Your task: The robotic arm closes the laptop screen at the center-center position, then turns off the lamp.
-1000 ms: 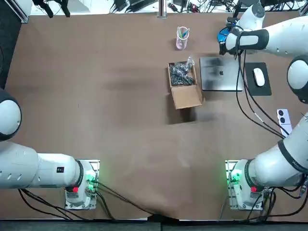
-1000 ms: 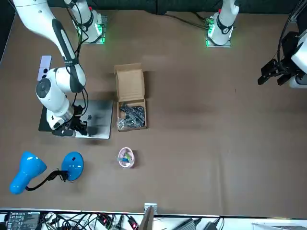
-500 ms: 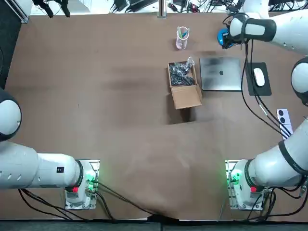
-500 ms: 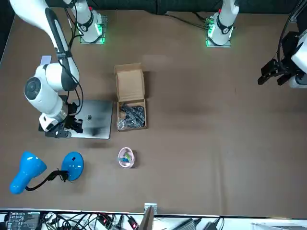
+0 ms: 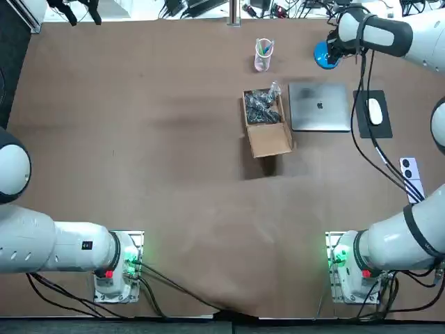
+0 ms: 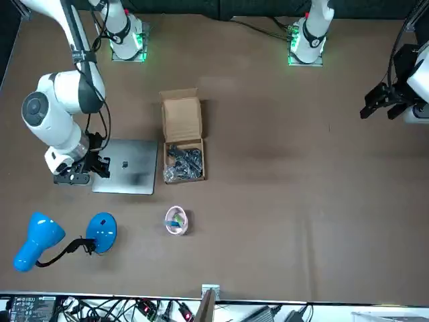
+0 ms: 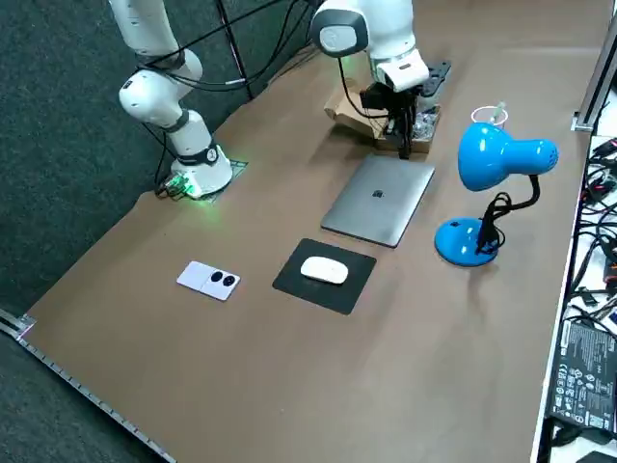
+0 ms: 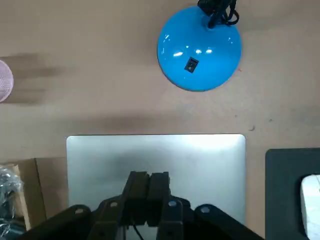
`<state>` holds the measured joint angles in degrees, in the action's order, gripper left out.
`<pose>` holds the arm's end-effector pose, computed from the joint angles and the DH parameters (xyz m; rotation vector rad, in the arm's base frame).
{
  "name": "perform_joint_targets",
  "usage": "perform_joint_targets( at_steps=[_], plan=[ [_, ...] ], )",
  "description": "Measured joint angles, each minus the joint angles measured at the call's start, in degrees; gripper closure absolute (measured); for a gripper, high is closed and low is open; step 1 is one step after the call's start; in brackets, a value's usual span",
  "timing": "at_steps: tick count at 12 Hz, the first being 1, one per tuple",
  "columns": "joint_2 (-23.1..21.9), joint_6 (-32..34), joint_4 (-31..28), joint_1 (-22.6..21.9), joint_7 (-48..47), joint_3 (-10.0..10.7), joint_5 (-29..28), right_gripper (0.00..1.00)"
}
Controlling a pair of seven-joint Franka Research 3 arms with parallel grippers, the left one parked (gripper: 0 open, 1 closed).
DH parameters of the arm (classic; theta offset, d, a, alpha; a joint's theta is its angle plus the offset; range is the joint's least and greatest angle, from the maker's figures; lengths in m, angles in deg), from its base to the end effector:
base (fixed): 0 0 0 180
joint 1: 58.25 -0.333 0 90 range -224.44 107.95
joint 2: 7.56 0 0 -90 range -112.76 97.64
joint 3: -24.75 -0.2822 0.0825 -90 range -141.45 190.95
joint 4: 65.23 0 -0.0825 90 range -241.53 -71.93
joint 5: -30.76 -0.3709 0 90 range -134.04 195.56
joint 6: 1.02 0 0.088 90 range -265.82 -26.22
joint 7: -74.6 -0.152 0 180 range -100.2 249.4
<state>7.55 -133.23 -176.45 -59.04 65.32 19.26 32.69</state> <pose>0.6007 0.0634 0.2892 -3.1242 0.0556 -0.1615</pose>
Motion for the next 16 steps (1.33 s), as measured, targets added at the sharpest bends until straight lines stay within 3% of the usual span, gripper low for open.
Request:
perform_joint_targets(
  at_steps=[7,16],
  plan=[
    [0.0,1.7,2.2,-4.2,-9.1,-0.1,7.9,0.98],
    [1.7,4.7,6.0,-8.1,-29.6,-0.2,24.5,0.98]
  ],
)
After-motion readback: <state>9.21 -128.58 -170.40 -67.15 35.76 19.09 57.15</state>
